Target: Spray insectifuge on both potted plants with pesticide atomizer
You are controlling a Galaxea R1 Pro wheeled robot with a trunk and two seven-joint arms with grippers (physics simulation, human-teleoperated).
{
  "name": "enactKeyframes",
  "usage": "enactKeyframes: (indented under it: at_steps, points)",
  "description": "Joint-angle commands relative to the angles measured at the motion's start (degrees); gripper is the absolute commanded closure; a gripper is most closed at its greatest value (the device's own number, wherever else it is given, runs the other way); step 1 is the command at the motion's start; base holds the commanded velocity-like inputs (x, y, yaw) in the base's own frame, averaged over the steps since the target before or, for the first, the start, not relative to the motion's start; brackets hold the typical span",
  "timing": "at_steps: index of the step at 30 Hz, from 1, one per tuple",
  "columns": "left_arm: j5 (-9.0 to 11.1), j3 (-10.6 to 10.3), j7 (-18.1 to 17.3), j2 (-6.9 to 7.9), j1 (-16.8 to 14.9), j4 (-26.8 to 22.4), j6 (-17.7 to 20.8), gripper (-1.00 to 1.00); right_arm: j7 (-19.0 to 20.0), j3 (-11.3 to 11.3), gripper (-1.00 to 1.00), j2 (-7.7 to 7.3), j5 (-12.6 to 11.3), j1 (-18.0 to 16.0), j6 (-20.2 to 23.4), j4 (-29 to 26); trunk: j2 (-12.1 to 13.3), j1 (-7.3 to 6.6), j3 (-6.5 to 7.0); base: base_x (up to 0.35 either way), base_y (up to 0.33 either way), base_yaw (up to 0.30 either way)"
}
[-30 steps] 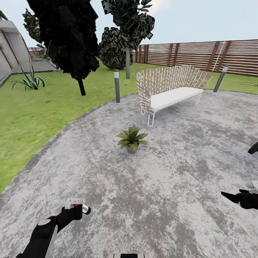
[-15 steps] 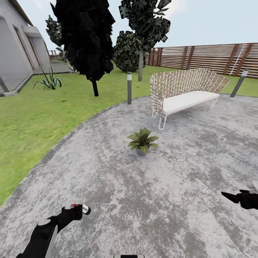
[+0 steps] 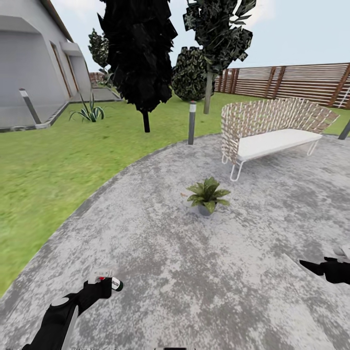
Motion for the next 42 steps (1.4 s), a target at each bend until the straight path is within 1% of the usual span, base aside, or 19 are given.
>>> enactKeyframes:
  at_steps: [1, 42]
  points:
    - [-0.5, 0.14, -0.52, -0.05, -0.05, -0.05, 0.19, 1.0, 0.48, -0.06, -1.0, -0.01, 0.38, -0.05, 0.54, -0.06, -0.02, -0.01, 0.02, 0.0, 0.0, 0.216]
    - [-0.5, 0.12, -0.52, -0.14, -0.05, 0.01, 0.18, 1.0, 0.5, 0.12, -1.0, 0.17, 0.45, -0.03, 0.54, -0.06, -0.02, -0.01, 2.59, 0.0, 0.0, 0.224]
